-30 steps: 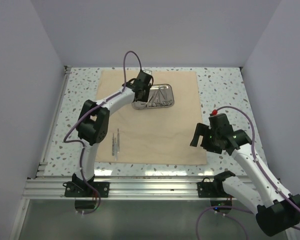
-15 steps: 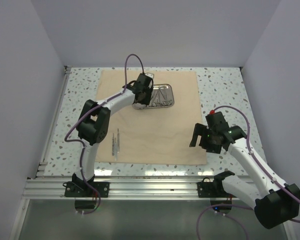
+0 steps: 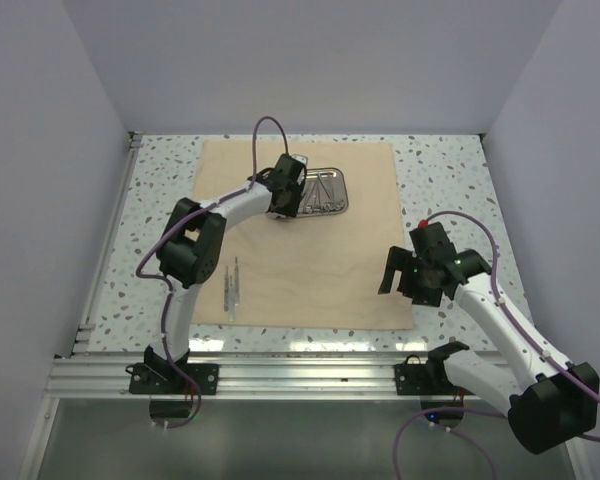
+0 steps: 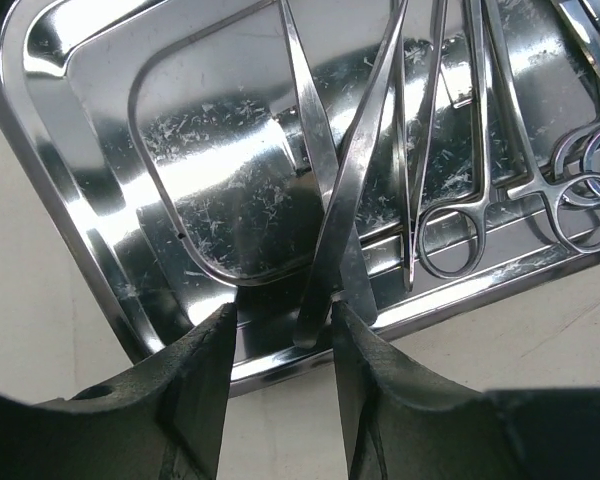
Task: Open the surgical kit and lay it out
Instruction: Pick up the medical item from the container, then place the medical item in the surgical kit, then pick up the medical item from the container.
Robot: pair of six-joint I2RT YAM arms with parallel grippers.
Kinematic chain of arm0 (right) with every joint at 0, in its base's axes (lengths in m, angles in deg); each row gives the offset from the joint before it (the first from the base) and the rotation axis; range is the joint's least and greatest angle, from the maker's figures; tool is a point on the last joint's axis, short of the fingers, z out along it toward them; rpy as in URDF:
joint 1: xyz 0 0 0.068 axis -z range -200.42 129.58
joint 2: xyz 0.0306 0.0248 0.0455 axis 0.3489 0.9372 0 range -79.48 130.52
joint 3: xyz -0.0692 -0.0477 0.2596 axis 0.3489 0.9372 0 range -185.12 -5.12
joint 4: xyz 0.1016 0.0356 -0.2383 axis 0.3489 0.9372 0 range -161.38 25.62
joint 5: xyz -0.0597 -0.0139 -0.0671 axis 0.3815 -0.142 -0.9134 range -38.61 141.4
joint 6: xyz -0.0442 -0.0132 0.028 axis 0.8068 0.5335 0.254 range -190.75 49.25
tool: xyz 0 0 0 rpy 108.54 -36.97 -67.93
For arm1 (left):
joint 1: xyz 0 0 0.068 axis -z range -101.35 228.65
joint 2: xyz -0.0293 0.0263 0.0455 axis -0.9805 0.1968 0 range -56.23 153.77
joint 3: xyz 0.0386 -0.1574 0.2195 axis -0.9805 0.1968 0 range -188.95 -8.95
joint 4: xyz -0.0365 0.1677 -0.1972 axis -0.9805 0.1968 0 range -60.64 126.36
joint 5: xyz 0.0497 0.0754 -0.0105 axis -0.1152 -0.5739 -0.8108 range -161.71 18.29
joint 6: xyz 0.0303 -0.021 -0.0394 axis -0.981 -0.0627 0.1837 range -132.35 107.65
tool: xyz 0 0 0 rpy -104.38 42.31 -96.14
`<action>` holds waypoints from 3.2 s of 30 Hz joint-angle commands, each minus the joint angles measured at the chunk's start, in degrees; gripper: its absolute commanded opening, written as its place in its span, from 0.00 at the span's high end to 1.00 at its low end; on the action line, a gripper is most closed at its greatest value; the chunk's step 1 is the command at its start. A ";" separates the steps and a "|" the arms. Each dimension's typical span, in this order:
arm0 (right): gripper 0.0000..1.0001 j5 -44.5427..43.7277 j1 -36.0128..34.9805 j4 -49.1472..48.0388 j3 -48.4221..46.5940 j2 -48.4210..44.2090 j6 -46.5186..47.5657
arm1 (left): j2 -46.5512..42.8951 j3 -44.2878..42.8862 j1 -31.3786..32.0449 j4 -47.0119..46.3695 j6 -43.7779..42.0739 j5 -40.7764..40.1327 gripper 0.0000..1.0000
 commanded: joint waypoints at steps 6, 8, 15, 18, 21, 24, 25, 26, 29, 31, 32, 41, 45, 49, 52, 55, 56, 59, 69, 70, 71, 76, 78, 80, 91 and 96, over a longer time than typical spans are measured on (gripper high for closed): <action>0.10 -0.69 0.21 -1.95 -1.46 1.23 0.79 | 2.21 0.50 0.22 -2.22 -1.32 -0.13 0.55; 0.10 -0.69 0.22 -2.13 -1.54 1.59 0.88 | 3.18 0.15 0.22 -2.22 -1.50 -0.05 0.55; 0.10 -0.77 0.13 -2.39 -2.07 2.64 1.41 | 7.75 -4.33 0.22 -0.55 -2.20 2.41 0.57; 0.10 -0.69 0.13 -2.30 -2.16 2.73 1.49 | 9.42 -5.74 0.22 0.15 -2.29 3.55 0.63; 0.10 -0.77 0.21 -2.39 -2.16 2.82 1.49 | 10.21 -6.09 0.22 0.51 -2.29 4.17 0.80; 0.10 -0.77 0.22 -2.48 -2.25 2.99 1.67 | 10.74 -6.44 0.22 1.12 -2.38 4.09 0.98; 0.10 -0.77 0.22 -2.57 -2.25 3.17 1.67 | 10.83 -6.62 0.22 1.47 -2.38 4.00 1.00; 0.10 -0.77 0.13 -2.57 -2.42 3.17 1.76 | 10.74 -7.06 0.22 1.65 -2.29 3.74 1.00; 0.10 -0.86 0.13 -2.74 -2.95 3.61 2.11 | 9.34 -8.72 0.22 2.79 -2.29 1.64 1.00; 0.10 -0.86 0.13 -2.83 -3.21 3.87 2.55 | 8.55 -10.83 0.30 4.98 -2.55 -1.08 1.00; 0.10 -0.86 0.21 -2.92 -3.30 3.87 2.55 | 8.54 -13.80 0.48 6.12 -2.81 -5.45 1.00; 0.10 0.63 0.22 -4.41 -3.74 3.78 2.90 | 5.03 -19.72 2.41 11.75 -7.03 -24.37 1.00; 0.10 1.51 0.13 -5.11 -3.74 4.05 3.07 | 2.83 -17.35 3.64 14.55 -6.08 -29.49 1.00; 0.10 2.83 0.13 -6.34 -3.48 4.05 3.16 | -3.47 -12.62 3.64 18.61 1.38 -27.21 1.00; 0.10 3.53 0.13 -6.96 -3.39 3.96 3.34 | -13.23 2.45 3.73 16.25 6.74 -22.38 1.00; 0.10 4.32 0.13 -7.58 -3.04 3.78 3.78 | -23.78 15.46 4.60 13.00 11.31 -15.37 1.00; 0.10 4.67 0.21 -7.66 -2.86 3.78 3.95 | -26.33 18.48 5.05 11.34 12.29 -13.77 1.00; 0.10 5.46 0.21 -8.45 -2.07 3.78 4.39 | -36.00 30.17 6.72 6.08 16.25 -6.48 1.00; 0.11 7.22 0.13 -9.60 -0.67 4.13 5.54 | -48.77 52.00 15.41 -4.41 34.88 -1.62 1.00; 0.11 7.66 0.21 -9.60 -0.49 4.31 5.71 | -48.68 52.70 17.25 -4.50 36.72 -2.76 1.00; 0.11 7.92 0.13 -9.68 -0.31 4.49 5.62 | -48.59 53.05 18.14 -5.11 37.43 -3.21 1.00; 0.11 8.01 0.13 -8.55 -0.22 3.96 5.98 | -47.80 55.69 22.62 -6.78 42.97 -4.44 1.00; 0.11 7.75 0.22 -8.11 -0.22 3.35 5.98 | -47.27 55.96 23.85 -7.05 44.02 -4.79 1.00; 0.11 7.58 0.13 -7.84 0.04 3.00 5.54 | -46.57 55.61 25.44 -6.27 44.82 -5.49 1.00; 0.11 5.91 0.21 -6.70 1.18 -0.35 3.52 | -45.34 41.56 25.97 5.24 40.88 -11.45 0.42; 0.11 5.29 0.22 -6.61 0.39 -0.70 2.46 | -40.60 29.71 19.41 7.02 30.26 -12.09 0.39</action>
